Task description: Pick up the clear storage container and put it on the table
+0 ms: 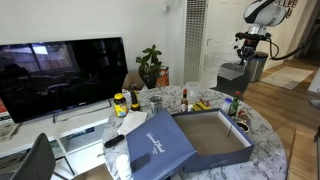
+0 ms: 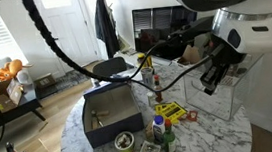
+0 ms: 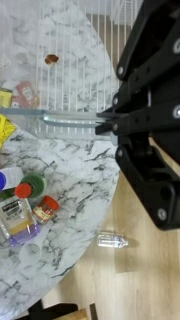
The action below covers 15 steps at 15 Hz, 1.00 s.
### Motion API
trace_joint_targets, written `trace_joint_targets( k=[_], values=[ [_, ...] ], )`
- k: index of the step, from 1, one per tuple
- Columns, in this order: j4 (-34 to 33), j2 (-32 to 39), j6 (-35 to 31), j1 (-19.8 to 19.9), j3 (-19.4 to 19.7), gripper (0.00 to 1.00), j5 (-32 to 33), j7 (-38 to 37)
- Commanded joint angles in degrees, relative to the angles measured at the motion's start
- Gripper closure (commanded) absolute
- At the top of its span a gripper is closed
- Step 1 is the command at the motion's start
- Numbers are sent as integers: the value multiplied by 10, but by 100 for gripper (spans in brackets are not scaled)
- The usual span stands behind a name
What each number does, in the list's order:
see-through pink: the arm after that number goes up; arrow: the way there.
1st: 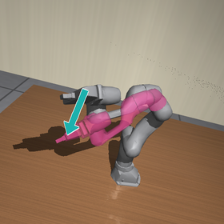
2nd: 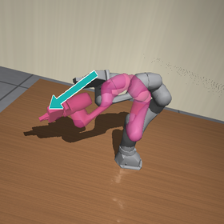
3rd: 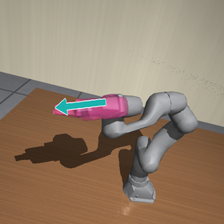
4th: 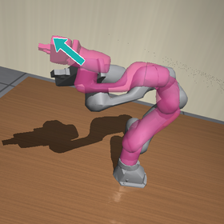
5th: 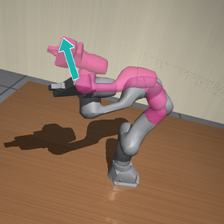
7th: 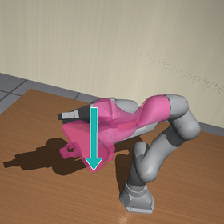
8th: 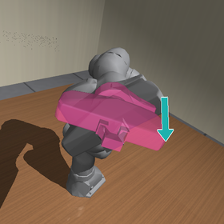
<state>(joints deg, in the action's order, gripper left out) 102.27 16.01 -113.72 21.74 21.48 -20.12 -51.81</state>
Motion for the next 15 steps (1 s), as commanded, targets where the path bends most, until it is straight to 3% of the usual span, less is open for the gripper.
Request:
trace_joint_targets(
  k=[1, 8, 11, 15],
  values=[
    [-54, 60, 41, 21, -7, 99, -68, -62],
    [-67, 134, -13, 42, -29, 99, -206, -160],
    [-54, 137, -9, 30, -23, 95, -176, -151],
    [-54, 141, -9, 28, -24, 99, -174, -151]
  ],
)
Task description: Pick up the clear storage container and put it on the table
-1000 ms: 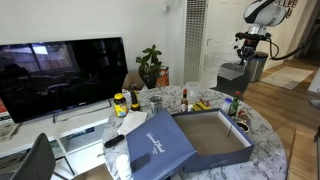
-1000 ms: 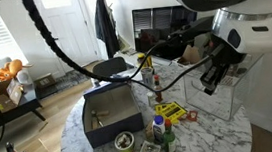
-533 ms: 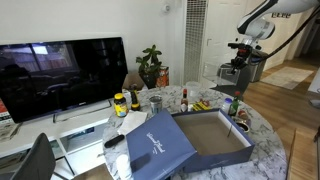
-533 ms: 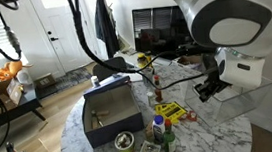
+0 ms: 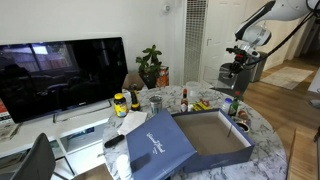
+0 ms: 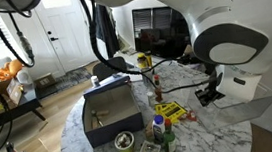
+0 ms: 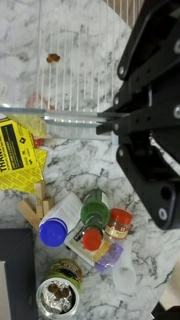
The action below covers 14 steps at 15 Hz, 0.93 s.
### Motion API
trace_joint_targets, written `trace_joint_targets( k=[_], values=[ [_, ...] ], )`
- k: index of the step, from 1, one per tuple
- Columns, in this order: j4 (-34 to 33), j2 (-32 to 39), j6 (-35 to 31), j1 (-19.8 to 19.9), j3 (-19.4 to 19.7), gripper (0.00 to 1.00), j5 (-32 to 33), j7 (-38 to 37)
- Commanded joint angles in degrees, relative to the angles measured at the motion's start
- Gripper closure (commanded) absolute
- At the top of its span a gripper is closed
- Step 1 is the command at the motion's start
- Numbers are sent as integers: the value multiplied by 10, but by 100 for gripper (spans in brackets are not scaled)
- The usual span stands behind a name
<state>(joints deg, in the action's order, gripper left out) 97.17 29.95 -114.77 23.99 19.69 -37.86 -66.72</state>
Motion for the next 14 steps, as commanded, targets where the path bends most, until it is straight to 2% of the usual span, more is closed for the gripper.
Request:
trace_joint_targets(
  k=[1, 3, 6, 9, 14],
  values=[
    [-6, 11, -5, 8, -10, 99, 6, 23],
    [-22, 39, -6, 15, -14, 99, 18, 62],
    [-31, 74, -53, 11, -9, 99, 32, 85],
    [-55, 101, -82, 30, -27, 99, -1, 100],
    [-70, 123, -81, 28, -36, 99, 8, 102]
  ],
)
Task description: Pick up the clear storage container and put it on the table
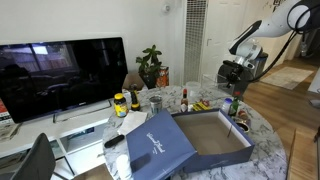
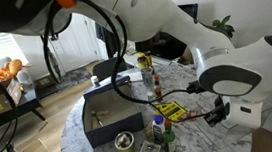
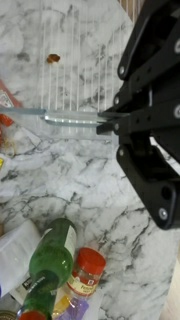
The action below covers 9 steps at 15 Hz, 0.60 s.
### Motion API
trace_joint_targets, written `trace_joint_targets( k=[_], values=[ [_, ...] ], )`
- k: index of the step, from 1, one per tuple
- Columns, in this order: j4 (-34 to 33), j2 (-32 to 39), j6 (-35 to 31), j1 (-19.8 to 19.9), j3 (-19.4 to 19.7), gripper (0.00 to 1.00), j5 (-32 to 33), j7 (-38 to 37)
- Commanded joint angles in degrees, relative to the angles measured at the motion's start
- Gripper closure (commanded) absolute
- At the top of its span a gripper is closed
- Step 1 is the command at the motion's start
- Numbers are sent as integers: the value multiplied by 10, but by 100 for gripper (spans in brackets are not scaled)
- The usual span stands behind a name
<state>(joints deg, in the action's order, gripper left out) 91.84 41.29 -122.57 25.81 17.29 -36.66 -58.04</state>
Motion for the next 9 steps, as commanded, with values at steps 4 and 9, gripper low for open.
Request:
trace_joint_targets(
  k=[4, 9],
  values=[
    [-12, 16, 0, 7, -10, 70, 3, 7],
    [27, -43, 37, 27, -18, 40, -14, 39]
  ],
)
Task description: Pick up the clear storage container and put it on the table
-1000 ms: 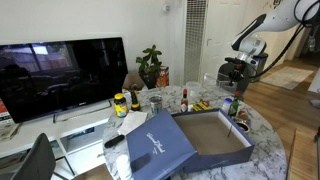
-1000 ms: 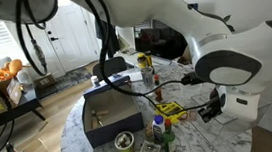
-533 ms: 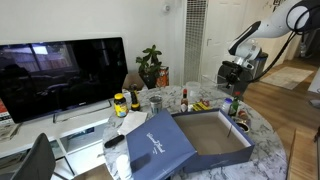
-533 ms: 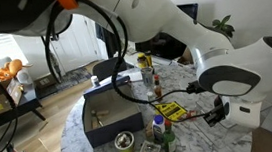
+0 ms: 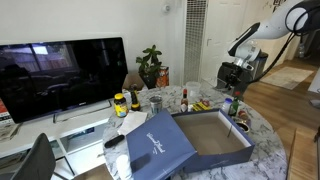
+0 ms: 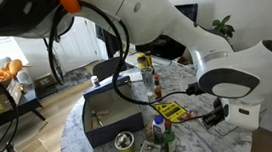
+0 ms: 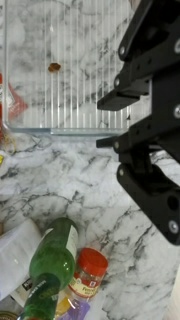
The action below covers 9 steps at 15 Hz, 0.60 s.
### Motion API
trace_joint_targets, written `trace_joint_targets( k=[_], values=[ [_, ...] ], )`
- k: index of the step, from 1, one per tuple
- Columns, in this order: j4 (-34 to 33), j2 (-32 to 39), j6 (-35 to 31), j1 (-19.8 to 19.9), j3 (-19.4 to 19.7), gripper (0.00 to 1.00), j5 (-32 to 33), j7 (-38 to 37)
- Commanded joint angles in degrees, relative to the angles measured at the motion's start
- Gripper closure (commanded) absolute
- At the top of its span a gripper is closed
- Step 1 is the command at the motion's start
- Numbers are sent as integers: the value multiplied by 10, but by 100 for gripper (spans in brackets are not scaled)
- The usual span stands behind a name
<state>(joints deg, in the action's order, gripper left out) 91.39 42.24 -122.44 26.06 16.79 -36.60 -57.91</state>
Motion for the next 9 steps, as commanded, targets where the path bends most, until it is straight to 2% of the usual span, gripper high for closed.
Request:
trace_joint_targets(
  k=[1, 5, 8, 9],
  values=[
    [54, -84, 59, 32, -17, 33, -18, 72],
    [122, -191, 157, 39, 8, 2, 1, 197],
    [171, -261, 237, 19, 25, 0, 20, 257],
    [111, -206, 219, 23, 34, 0, 2, 227]
  ],
)
